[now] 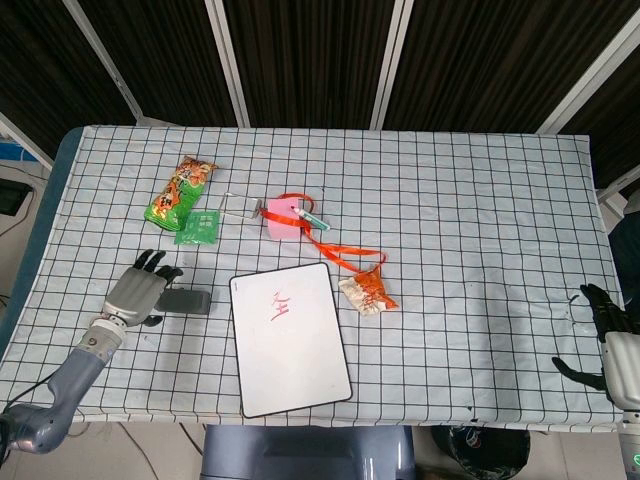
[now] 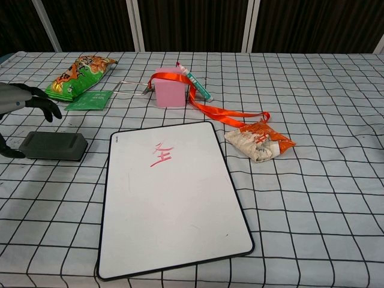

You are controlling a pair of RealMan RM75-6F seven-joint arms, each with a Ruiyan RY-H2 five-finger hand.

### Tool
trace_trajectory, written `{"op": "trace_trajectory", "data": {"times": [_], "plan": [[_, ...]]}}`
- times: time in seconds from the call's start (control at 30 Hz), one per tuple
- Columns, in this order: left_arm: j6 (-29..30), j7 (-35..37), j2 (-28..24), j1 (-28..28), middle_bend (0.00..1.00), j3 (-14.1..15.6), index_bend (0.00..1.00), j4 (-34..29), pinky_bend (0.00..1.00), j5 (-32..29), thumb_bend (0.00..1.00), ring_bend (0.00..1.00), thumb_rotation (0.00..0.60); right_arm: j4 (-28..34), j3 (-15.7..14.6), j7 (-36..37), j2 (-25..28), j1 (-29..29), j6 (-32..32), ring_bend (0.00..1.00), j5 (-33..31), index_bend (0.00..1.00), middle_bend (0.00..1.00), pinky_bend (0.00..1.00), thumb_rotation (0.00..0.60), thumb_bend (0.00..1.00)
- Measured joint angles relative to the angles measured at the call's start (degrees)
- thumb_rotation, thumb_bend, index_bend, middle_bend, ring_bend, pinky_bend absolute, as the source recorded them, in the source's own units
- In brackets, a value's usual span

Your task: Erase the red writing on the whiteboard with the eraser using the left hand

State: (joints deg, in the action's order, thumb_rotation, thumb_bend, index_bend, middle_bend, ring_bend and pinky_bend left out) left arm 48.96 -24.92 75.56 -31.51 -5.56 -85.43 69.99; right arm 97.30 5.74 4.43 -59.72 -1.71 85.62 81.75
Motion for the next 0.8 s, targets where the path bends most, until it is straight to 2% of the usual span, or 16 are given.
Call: {"op": "trace_trajectory", "data": {"times": [0.3, 0.8], "plan": [[0.1, -0.4, 2.6, -1.2, 0.33, 0.9, 0.31, 2.0, 0.00, 0.1, 0.16, 0.00, 0.600, 0.0, -0.1, 0.2, 0.3, -0.1, -0.4, 0.18, -0.2, 0.06, 0.09, 0.21, 0.600, 0.18], [1.2, -0.9, 2.6, -1.8, 0.38, 1.7, 0.34, 2.2, 0.00, -0.4, 0.19, 0.00, 0.600, 0.4, -0.2, -0.3, 0.6, -0.2, -1.1, 0.19, -0.7, 0.06, 0.09, 0.21, 0.600, 0.18]]}}
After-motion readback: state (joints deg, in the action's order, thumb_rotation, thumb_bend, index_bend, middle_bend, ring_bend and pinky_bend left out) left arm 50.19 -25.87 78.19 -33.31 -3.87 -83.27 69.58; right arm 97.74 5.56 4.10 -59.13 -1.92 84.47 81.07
